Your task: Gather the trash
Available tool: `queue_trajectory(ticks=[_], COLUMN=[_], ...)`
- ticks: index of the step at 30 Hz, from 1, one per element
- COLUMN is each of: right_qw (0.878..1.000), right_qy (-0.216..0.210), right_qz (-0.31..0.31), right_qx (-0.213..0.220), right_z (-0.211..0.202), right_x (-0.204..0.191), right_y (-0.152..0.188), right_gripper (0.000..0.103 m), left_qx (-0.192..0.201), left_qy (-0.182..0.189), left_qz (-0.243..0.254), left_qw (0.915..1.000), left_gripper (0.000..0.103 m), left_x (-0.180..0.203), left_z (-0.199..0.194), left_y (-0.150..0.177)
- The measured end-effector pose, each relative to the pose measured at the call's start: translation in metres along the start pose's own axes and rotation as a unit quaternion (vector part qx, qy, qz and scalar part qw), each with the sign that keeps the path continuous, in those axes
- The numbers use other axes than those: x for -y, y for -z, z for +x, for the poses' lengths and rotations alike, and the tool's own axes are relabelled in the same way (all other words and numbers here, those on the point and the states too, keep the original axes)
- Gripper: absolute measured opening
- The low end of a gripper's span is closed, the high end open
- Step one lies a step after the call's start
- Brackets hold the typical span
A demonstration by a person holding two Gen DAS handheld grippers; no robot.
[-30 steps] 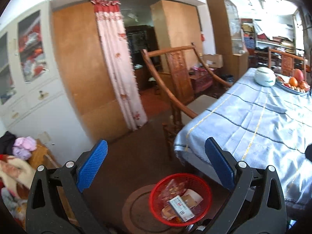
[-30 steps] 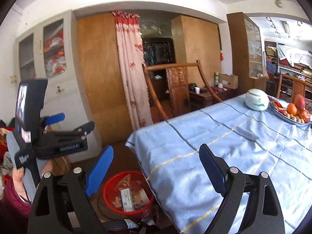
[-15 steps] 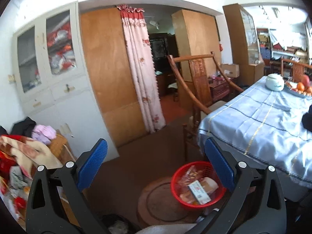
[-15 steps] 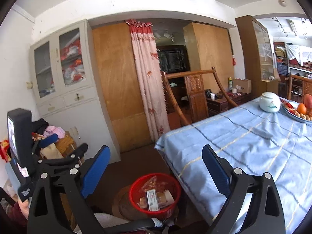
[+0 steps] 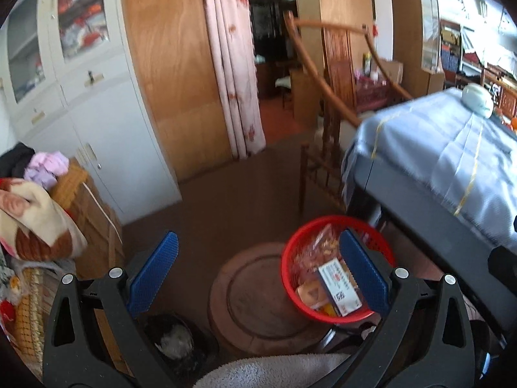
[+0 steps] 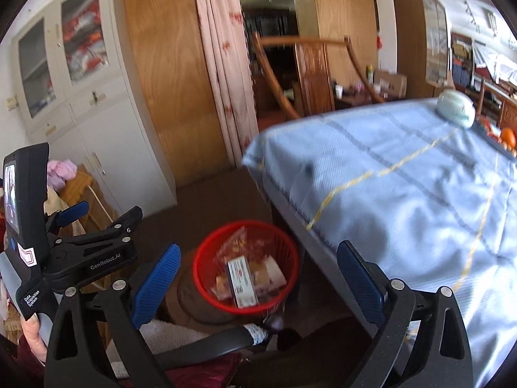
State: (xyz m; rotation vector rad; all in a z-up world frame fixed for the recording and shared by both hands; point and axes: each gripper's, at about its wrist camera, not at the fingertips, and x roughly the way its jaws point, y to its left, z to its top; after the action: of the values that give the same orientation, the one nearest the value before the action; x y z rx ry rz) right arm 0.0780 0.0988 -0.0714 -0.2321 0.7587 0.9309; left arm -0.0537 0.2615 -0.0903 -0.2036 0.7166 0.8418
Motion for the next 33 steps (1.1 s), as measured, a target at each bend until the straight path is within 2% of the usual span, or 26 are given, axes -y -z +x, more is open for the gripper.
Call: queue_trajectory(ticks=[4, 15, 19, 33], right_qw=[0.999, 0.994, 0.992, 0.993], right_qy=[0.014, 0.044, 0.043, 0.037], right_qz=[-0.003, 0.01, 0.015, 0.016], right_qx=[-0.038, -0.103, -0.116, -0.111], right_z=[0.03, 0.081, 0.089, 0.082], right_x=[-0.001, 0.011, 0.015, 0.014], right_y=[0.007, 0.035, 0.041, 0.039], right_gripper=[0.096, 0.096, 0.096, 0.096], left_qx=[-0.038, -0.095, -0.092, -0.073], left_qy=[0.009, 0.024, 0.027, 0.029], left_qz=[0.003, 0.003, 0.01, 0.021], left_qw=[0.9992, 0.9952, 0.9954, 0.9967], left_gripper=[0.096, 0.096, 0.096, 0.096], left_x=[0.002, 0.009, 0.013, 0.02], left_z=[0.028, 0.063, 0.063, 0.053], left_y=[0.01, 0.03, 0.031, 0.027])
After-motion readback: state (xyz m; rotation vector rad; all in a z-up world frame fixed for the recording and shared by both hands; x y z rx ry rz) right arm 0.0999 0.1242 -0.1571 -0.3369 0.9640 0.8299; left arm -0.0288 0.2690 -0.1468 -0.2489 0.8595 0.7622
